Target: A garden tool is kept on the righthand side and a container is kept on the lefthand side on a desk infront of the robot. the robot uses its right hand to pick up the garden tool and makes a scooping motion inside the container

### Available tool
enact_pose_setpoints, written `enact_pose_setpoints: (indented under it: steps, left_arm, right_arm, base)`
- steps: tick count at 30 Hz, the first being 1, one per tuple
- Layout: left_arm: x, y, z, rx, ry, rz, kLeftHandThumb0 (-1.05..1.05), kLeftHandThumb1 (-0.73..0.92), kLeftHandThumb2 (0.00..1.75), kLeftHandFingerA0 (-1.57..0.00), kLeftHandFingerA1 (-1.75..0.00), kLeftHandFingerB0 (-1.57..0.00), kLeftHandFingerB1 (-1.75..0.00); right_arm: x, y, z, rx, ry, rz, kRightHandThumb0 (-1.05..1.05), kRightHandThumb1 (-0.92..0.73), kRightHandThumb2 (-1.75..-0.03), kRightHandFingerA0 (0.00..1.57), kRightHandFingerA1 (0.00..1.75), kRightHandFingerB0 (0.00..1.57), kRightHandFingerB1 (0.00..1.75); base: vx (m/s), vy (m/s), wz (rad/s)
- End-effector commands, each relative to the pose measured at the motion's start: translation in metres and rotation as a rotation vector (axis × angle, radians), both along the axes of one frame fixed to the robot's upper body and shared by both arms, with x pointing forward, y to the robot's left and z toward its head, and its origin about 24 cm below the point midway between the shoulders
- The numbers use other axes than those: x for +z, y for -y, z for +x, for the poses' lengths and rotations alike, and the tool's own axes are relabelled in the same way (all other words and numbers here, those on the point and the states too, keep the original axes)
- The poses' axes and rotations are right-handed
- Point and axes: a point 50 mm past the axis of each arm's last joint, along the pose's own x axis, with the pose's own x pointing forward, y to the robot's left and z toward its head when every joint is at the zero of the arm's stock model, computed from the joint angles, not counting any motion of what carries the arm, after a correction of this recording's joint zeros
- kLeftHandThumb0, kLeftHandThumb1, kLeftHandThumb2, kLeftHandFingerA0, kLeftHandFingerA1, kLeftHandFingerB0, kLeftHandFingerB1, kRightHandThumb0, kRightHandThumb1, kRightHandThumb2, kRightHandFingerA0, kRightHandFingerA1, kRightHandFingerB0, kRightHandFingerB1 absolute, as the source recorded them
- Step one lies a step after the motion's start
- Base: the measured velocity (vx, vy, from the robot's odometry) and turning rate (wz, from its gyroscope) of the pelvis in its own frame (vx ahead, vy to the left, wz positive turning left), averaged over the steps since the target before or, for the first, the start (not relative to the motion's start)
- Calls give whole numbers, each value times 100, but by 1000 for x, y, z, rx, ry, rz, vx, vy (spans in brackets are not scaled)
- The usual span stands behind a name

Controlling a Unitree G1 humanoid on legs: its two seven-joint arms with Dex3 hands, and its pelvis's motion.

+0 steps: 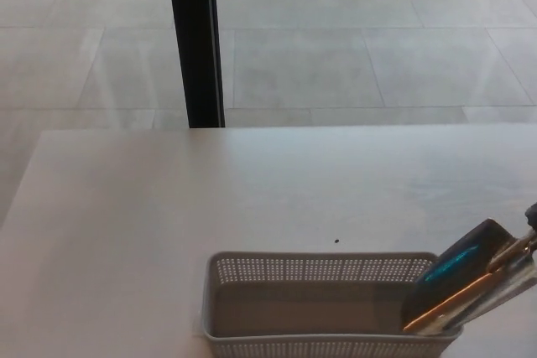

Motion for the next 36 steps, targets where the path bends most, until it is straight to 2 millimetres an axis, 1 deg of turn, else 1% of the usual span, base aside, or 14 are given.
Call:
enact_pose_setpoints:
  steps: [1,4,10,14,17,18,19,25,26,27,29,32,34,36]
  left_arm:
    - [4,-4,-2,-23,-11,21,-54,64,59,-59,-59,-59,-42]
    - [3,-4,-2,-18,-13,20,-55,64,59,-58,-63,-58,-43]
    - [1,-2,0,-11,-9,10,-55,63,59,-55,-62,-58,-42]
    - [0,-1,-2,-5,-11,9,-54,62,59,-55,-60,-61,-42]
    - [1,-1,-2,11,0,6,-53,62,59,-59,-64,-60,-43]
    - [1,-1,-2,7,-1,10,-54,63,59,-62,-68,-61,-44]
    - [2,-2,-1,-18,-7,16,-54,64,59,-56,-65,-58,-43]
    - [-2,1,-1,-21,-28,6,-55,63,59,-53,-55,-59,-41]
    - [-2,2,-2,-2,-21,0,-54,62,59,-55,-56,-60,-42]
    - [-2,1,-2,8,-11,-3,-53,62,59,-58,-66,-60,-43]
    - [-2,2,-2,-3,-20,8,-57,62,59,-60,-68,-59,-44]
    - [-2,3,-2,-14,-3,5,-58,62,59,-56,-69,-60,-45]
    - [-1,3,-2,-19,8,-1,-57,61,59,-55,-68,-59,-46]
    - [-1,2,-1,-5,16,-7,-55,61,59,-59,-71,-62,-47]
  right_arm:
    - [1,1,5,-198,-41,-97,-34,-54,-62,93,158,103,78]
    - [-1,-5,7,-253,-60,-147,-36,-55,-63,94,158,100,73]
    - [-9,-23,9,-363,-92,-161,-37,-58,-78,95,175,83,155]
    - [-12,-27,11,-512,-191,-237,-47,-56,-100,119,137,91,117]
    - [-19,-29,8,-503,-213,-222,-38,-70,-69,95,174,83,124]
    - [-20,-31,7,-504,-221,-228,-46,-56,-101,119,135,87,110]
    - [-22,-36,4,-496,-230,-241,-39,-73,-70,92,175,77,135]
    - [-41,-53,-6,-472,-274,-204,-41,-76,-68,88,175,73,145]
    - [-45,-57,-7,-491,-302,-210,-48,-59,-102,114,135,85,115]
    - [-52,-63,-8,-512,-333,-217,-45,-73,-67,88,175,68,154]
    - [-64,-75,-11,-567,-406,-245,-50,-56,-99,118,137,83,111]
    - [-75,-84,-14,-583,-446,-197,-44,-73,-66,89,175,78,121]
    - [-83,-92,-15,-621,-475,-175,-45,-61,-105,116,133,83,106]
    - [-86,-96,-15,-626,-494,-171,-40,-77,-68,89,175,79,112]
  base:
    - [0,0,0]
    - [0,0,0]
    - [0,0,0]
    - [0,0,0]
    - [0,0,0]
    - [0,0,0]
    - [0,0,0]
    - [0,0,0]
    - [0,0,0]
    - [0,0,0]
    - [0,0,0]
    - [0,0,0]
    - [0,0,0]
    - [0,0,0]
